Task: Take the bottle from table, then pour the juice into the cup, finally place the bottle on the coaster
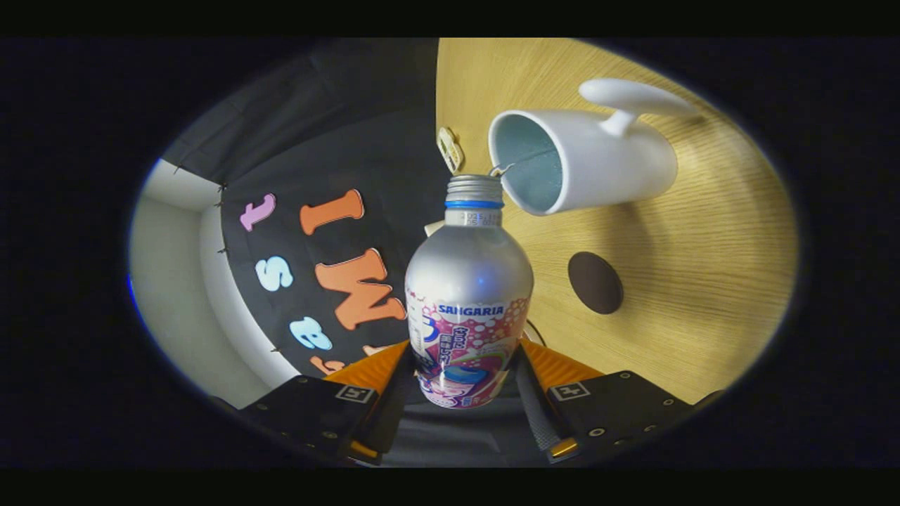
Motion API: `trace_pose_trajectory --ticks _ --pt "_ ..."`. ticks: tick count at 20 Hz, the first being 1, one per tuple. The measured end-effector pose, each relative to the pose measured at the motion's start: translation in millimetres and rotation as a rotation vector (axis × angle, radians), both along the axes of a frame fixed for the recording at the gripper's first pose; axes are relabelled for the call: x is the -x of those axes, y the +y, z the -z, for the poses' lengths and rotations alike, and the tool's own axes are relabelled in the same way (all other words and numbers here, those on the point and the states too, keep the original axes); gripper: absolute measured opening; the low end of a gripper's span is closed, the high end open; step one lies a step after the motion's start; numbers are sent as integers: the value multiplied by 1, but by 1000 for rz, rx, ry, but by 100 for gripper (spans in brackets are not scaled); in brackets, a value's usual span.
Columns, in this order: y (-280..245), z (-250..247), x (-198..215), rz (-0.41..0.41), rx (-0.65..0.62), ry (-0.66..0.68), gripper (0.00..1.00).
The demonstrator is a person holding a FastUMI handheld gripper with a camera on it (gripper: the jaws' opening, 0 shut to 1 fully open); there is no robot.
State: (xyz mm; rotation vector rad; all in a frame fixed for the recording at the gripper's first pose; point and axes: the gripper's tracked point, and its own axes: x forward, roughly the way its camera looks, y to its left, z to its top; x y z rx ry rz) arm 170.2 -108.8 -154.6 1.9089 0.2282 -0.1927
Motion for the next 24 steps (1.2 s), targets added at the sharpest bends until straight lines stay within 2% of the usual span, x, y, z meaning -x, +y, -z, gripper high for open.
trace_pose_trajectory --ticks 24 --pt "-8 -22 -5 54 -125 -52 75"
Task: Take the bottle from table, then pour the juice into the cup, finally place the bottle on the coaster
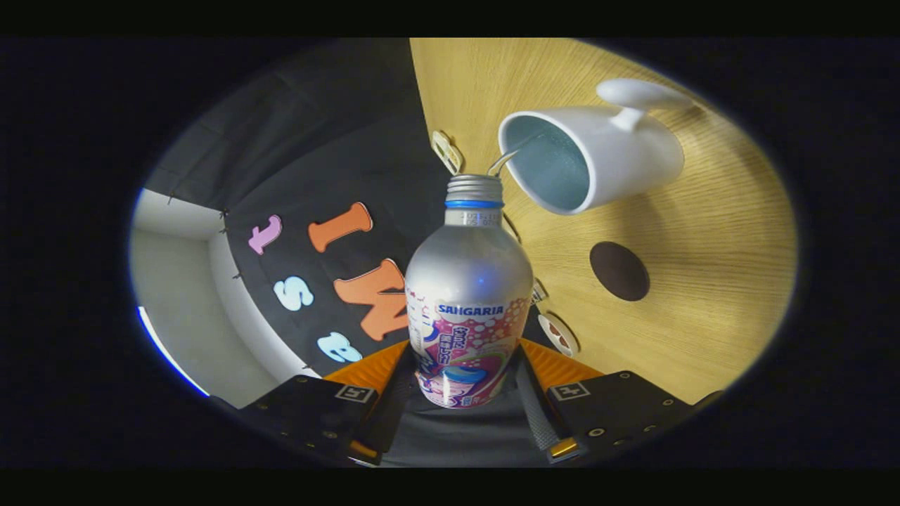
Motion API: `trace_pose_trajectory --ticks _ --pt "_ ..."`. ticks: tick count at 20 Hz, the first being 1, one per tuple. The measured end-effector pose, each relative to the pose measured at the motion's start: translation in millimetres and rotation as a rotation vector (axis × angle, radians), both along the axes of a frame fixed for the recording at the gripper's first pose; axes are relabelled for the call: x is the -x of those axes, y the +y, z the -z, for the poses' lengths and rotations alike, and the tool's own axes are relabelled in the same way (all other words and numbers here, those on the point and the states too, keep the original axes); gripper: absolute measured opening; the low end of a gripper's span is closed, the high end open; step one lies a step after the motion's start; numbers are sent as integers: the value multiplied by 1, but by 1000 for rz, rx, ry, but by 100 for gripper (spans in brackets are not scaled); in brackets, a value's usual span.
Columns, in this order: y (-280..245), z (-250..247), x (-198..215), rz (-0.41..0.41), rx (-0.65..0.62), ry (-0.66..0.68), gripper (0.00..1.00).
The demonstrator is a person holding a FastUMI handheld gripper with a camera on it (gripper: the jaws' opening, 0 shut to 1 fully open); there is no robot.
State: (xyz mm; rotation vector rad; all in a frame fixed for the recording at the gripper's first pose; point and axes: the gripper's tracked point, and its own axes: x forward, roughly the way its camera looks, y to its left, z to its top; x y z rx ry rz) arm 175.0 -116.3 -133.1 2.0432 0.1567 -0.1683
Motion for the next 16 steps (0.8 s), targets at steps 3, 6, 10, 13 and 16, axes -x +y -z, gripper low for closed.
trace_pose_trajectory --ticks 3,6,10,13,16 --pt "2 -2 -4 -2 -12 -1 75" --pt "1 -4 -4 -2 -26 4 75" --pt "-1 -7 -4 0 -46 9 75" --pt "2 -4 -3 1 -72 5 75" --pt "4 -11 -6 9 -100 -2 75"
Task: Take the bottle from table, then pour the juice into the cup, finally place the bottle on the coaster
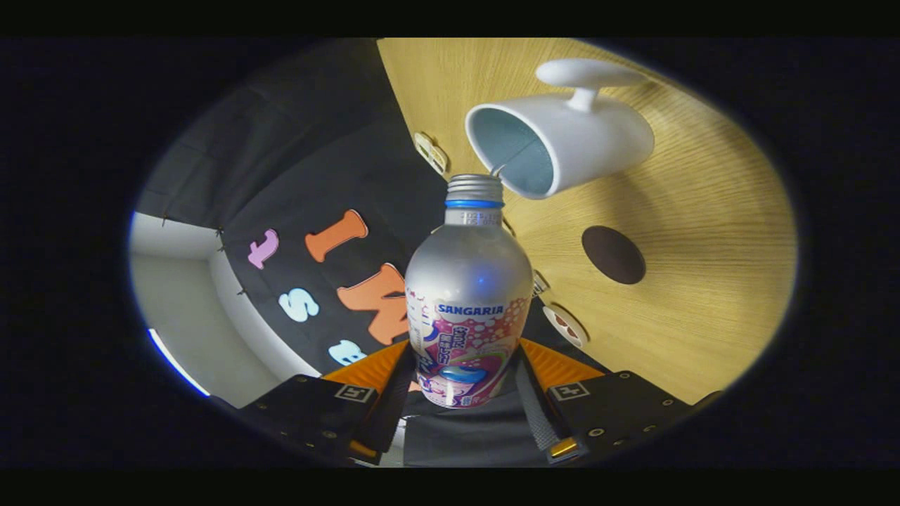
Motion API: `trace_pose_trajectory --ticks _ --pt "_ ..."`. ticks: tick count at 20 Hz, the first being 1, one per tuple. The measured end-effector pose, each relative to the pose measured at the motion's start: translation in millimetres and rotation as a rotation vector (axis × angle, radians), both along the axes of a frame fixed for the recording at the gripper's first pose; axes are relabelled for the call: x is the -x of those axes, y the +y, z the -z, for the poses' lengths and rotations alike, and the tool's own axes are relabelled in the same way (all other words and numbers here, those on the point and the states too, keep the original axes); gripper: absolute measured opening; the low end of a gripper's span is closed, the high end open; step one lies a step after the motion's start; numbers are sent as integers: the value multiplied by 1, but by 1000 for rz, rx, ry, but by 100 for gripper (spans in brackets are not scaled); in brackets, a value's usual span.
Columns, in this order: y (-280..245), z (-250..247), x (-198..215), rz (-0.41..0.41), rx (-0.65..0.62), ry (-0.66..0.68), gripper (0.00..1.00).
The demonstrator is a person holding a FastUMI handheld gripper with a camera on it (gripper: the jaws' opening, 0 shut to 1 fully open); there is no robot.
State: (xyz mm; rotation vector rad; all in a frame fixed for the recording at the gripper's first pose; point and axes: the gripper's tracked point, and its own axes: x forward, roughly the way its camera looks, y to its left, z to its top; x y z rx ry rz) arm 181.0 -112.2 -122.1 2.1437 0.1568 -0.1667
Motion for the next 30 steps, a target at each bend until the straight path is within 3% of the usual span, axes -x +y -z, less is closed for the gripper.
trace_pose_trajectory --ticks 30 --pt "-13 -13 0 13 -104 -13 75"
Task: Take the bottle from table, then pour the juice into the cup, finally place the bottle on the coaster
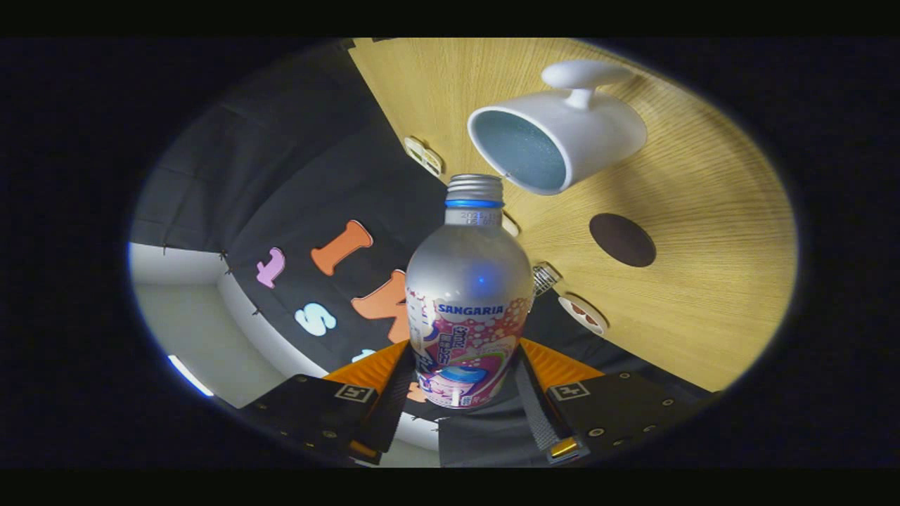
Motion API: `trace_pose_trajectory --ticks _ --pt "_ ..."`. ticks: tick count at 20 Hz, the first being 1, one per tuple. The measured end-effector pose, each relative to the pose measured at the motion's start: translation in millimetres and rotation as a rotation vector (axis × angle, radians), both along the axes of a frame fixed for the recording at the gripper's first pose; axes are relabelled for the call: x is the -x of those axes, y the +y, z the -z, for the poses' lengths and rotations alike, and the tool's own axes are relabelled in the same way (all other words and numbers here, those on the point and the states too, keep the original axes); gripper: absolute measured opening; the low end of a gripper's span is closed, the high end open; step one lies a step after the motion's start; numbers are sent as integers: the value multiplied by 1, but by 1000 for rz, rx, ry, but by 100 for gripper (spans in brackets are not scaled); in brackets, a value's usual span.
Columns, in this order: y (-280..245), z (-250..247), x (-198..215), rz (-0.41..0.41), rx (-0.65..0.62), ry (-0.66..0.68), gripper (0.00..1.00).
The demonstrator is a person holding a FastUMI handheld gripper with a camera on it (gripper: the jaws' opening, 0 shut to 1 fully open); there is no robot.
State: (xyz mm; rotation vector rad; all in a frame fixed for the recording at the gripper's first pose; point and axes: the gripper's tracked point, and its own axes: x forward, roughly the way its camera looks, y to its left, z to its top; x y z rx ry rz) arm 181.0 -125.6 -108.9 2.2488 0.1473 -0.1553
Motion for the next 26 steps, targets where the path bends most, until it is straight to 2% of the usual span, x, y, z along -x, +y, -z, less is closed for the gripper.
trace_pose_trajectory --ticks 7,12,15,21,26 --pt "-2 14 2 -43 64 54 75" --pt "7 34 2 -85 218 75 75" --pt "8 46 5 -100 366 72 75" --pt "7 53 8 -146 779 58 75" --pt "15 42 7 -195 1073 20 75"
